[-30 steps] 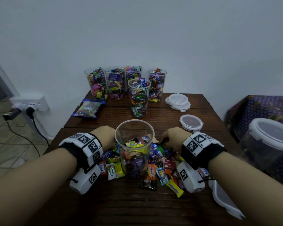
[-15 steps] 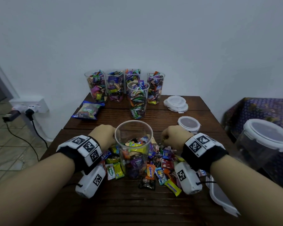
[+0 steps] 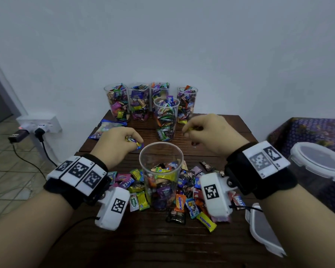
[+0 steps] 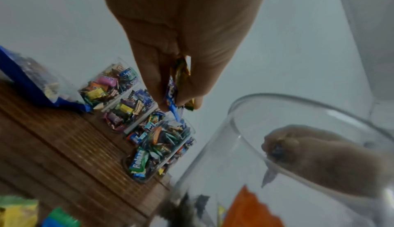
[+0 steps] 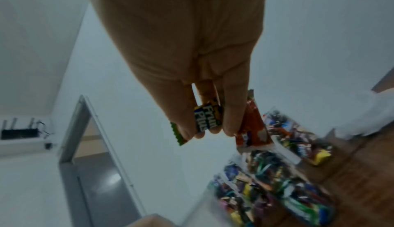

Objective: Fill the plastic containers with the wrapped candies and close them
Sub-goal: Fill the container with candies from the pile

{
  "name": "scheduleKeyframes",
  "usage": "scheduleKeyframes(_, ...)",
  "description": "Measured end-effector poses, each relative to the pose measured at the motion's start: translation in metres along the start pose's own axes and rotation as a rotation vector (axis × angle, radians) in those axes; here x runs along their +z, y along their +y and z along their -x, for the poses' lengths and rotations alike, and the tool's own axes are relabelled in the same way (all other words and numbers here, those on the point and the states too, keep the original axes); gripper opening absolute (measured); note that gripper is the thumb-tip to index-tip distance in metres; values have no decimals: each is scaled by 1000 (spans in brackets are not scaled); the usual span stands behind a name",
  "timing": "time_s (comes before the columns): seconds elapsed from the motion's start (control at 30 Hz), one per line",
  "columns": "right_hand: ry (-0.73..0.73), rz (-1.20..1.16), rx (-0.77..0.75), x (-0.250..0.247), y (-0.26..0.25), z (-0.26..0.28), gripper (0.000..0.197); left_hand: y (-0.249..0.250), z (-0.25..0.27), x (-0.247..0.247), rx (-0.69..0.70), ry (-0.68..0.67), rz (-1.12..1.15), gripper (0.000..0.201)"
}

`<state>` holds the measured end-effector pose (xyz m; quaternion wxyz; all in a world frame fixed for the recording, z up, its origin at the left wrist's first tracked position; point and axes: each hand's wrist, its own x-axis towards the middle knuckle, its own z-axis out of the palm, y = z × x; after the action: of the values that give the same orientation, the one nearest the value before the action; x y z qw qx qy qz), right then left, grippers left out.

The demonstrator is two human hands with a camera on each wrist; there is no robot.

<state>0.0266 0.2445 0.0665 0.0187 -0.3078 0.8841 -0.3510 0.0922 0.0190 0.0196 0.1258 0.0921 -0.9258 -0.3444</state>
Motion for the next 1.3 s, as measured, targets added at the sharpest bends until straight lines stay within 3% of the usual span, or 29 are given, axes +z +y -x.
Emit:
scheduleKeyframes(0.13, 15, -133, -103, -1, -26, 4, 7, 5, 6, -8, 24, 63, 96, 27)
scheduleKeyframes(0.33, -96, -343, -129, 20, -39, 9, 14, 13, 15, -14, 65, 99, 184, 30)
scheduleKeyframes(0.7, -137, -261, -48, 38, -27, 17, 18, 20, 23, -10, 43, 117, 256, 16)
scheduleKeyframes(0.8, -79, -179, -83, 37, -29, 26, 22, 27, 25, -11, 66, 96, 281, 10)
scheduleKeyframes(0.87, 18, -168, -104, 39, -28, 32, 24, 25, 22, -9, 94, 95, 278, 27)
scheduleKeyframes(0.93, 101, -181, -109, 42, -23, 39, 24, 24, 19, -9, 118, 90, 279, 30)
scheduleKeyframes(1.07, 97, -260, -140, 50, -17, 52, 30, 25, 17, -7, 139, 89, 306, 30)
scheduleKeyframes(1.17, 138, -291, -148, 57, -12, 54, 45, 28, 17, -6, 168, 100, 324, 29)
scheduleKeyframes(1.3, 7, -507, 32, 71, -6, 58, 93, 30, 17, -5, 180, 92, 327, 31)
